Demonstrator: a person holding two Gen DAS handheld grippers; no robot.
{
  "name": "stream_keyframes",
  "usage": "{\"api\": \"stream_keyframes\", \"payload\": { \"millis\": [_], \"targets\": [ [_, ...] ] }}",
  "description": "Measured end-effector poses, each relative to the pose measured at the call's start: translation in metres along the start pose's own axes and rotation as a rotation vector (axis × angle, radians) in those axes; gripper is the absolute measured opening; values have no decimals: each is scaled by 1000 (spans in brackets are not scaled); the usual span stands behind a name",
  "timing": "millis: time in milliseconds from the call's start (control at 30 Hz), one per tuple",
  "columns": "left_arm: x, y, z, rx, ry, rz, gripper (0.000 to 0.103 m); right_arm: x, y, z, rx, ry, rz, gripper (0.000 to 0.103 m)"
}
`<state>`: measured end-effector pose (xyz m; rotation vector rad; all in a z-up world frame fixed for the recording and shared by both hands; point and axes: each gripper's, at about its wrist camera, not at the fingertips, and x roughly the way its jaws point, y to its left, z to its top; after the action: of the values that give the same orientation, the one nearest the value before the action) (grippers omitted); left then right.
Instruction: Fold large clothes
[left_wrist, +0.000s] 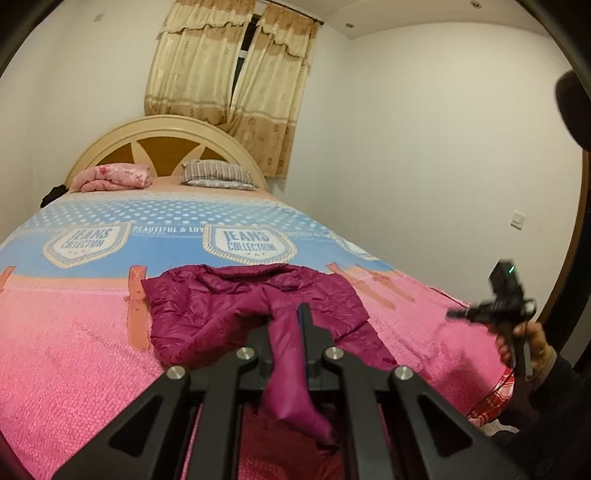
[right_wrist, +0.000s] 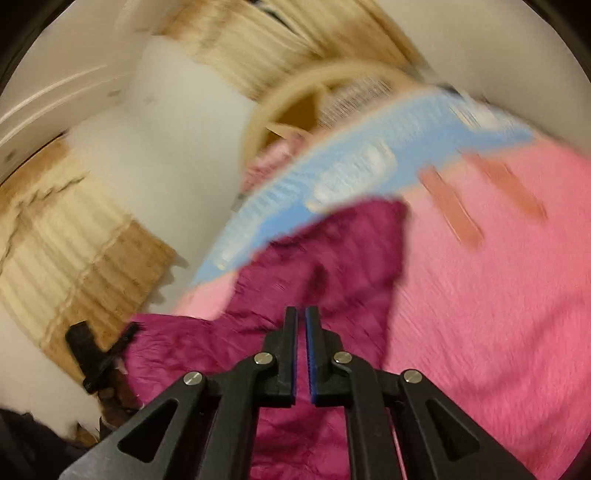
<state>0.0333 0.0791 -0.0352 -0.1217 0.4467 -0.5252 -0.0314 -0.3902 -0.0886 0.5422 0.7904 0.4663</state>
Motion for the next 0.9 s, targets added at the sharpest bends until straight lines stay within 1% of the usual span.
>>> {"api": "stream_keyframes", "payload": {
  "millis": [33, 67, 100, 133, 167, 200, 233, 300, 367, 433, 467, 500, 600, 633, 667, 733, 800, 833, 867, 900],
  "targets": [
    [0, 0, -1, 11, -2, 1, 8, 6, -6, -7, 5, 45, -8, 5],
    [0, -1, -4, 16, 0, 8, 8, 16, -13, -19, 14, 107, -21, 5],
    [0, -1, -5, 16, 2, 10, 8, 21, -13, -27, 15, 136, -30, 5],
    [0, 0, -5, 9, 3, 6, 8, 30, -15, -37, 5, 185, -62, 5],
    [2, 1, -6, 0, 2, 1, 8, 36, -15, -44, -16, 207, -104, 5],
    [2, 1, -6, -4, 2, -1, 8, 42, -13, -51, -66, 223, -201, 5],
    [3, 1, -6, -6, 1, -4, 8, 48, -9, -56, -146, 224, -349, 6],
    [2, -1, -7, -4, 0, -7, 8, 57, -2, -63, -292, 220, -563, 6],
    [1, -3, -8, -5, 0, -13, 8, 64, 4, -64, -398, 230, -677, 6],
    [0, -4, -9, -10, 1, -15, 8, 61, 6, -61, -442, 188, -722, 6],
    [0, -3, -10, -14, 0, -14, 8, 59, 6, -59, -452, 175, -730, 6],
    [1, -3, -10, -18, -1, -15, 8, 56, 6, -57, -467, 163, -719, 6],
    [1, -2, -12, -25, 4, -15, 9, 41, 10, -45, -485, 93, -660, 5],
    [1, -1, -12, -30, 5, -19, 9, 38, 13, -43, -494, 62, -622, 5],
    [2, 0, -12, -33, 5, -20, 9, 33, 15, -40, -493, 39, -563, 6],
    [4, 2, -11, -36, 7, -20, 9, 37, 17, -36, -478, 40, -499, 6],
    [5, 4, -12, -42, 12, -20, 9, 41, 16, -37, -451, 65, -393, 9],
    [5, 4, -13, -43, 14, -20, 9, 43, 14, -38, -428, 71, -333, 24],
    [5, 4, -14, -44, 16, -21, 9, 43, 13, -39, -413, 76, -290, 57],
    [6, 4, -14, -44, 17, -21, 9, 41, 16, -42, -423, 49, -294, 63]
  ]
}}
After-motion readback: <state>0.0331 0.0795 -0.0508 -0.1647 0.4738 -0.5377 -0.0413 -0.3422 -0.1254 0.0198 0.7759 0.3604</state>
